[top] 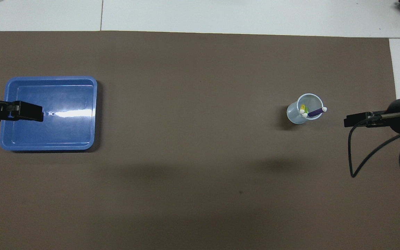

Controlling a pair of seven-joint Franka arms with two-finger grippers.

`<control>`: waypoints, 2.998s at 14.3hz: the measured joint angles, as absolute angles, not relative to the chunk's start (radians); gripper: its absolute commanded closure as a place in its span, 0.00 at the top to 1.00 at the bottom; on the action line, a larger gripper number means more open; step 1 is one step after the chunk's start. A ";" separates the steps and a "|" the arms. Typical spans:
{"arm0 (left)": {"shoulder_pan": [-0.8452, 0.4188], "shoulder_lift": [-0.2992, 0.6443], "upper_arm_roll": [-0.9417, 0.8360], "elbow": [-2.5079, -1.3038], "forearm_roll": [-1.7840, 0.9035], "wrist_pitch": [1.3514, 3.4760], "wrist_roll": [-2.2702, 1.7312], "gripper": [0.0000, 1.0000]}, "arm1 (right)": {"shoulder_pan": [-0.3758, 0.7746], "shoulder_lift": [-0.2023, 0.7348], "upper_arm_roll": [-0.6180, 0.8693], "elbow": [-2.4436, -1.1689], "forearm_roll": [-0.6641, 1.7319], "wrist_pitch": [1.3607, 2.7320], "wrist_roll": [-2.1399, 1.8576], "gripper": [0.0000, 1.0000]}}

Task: Right arm passes pens to left for tray arrangement
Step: 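Reach the right gripper to the white cup and grasp the purple pen, then lift the purple pen with the right gripper while the left gripper approaches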

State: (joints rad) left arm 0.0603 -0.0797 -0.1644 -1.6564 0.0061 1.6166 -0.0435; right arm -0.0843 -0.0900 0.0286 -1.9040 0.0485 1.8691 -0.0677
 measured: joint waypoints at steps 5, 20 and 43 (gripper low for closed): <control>0.060 -0.080 -0.164 -1.656 0.006 1.617 -0.044 1.00 | -0.093 0.015 0.032 -1.913 0.048 2.050 -0.068 0.92; 0.060 -0.080 -0.164 -1.656 0.006 1.617 -0.044 1.00 | -0.072 0.209 0.045 -1.835 0.049 2.100 0.028 0.70; 0.060 -0.080 -0.164 -1.656 0.006 1.617 -0.044 1.00 | -0.059 0.238 0.045 -1.834 0.049 2.042 0.033 0.02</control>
